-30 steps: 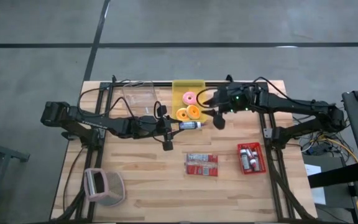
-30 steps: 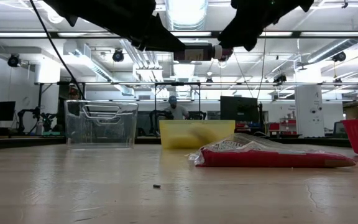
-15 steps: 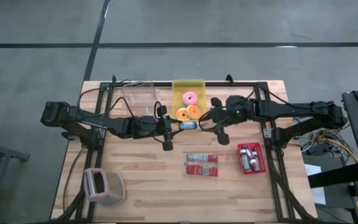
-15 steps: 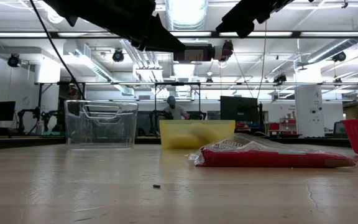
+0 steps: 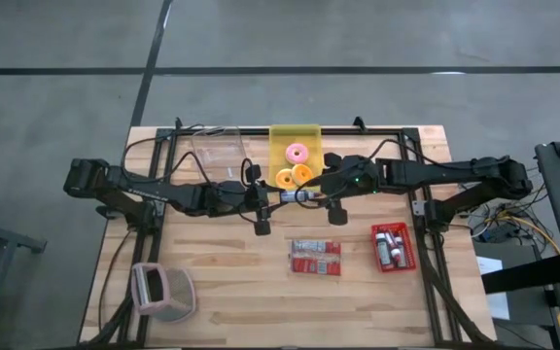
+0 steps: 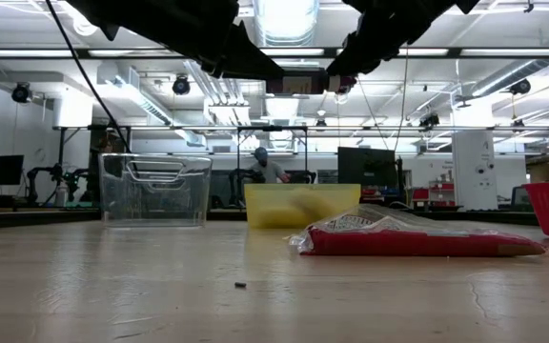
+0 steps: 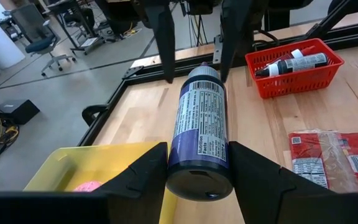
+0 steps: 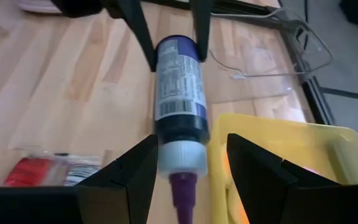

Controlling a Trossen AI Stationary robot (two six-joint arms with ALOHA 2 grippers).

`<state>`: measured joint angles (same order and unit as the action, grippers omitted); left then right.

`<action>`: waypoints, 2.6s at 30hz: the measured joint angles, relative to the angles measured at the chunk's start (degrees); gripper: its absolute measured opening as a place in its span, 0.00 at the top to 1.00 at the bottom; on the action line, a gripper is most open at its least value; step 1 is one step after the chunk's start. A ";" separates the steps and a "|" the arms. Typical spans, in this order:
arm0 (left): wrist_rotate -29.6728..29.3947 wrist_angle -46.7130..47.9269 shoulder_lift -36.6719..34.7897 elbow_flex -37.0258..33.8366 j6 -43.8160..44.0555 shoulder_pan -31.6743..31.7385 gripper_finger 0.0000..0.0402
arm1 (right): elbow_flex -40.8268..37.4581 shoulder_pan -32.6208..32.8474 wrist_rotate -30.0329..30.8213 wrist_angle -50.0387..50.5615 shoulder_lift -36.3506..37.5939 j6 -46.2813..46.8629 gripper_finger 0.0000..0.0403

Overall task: Pick & Place Food Item
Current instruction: Put the violet food coloring bottle into the red bin

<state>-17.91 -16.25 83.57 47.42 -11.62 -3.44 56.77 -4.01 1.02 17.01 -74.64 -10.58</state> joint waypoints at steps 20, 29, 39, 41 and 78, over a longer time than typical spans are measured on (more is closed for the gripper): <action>-0.07 0.00 0.00 0.00 0.00 0.00 0.60 | 0.00 0.02 0.35 0.08 -0.51 0.05 0.60; -0.04 0.00 0.00 0.00 0.00 0.00 0.60 | 0.01 0.02 -0.07 0.36 -0.51 0.05 0.73; 0.07 0.02 0.00 0.00 0.00 0.00 0.60 | 0.02 0.02 0.06 0.79 -0.51 0.05 0.77; 0.07 0.02 0.00 0.00 0.00 0.00 0.60 | 0.02 0.02 0.06 0.79 -0.51 0.32 0.77; 0.07 0.00 0.00 0.00 0.00 0.00 0.60 | 0.02 0.02 0.45 -1.51 -0.38 12.95 0.50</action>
<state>-17.85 -16.25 83.57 47.42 -11.62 -3.44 56.80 -3.99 1.47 15.51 -75.02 2.37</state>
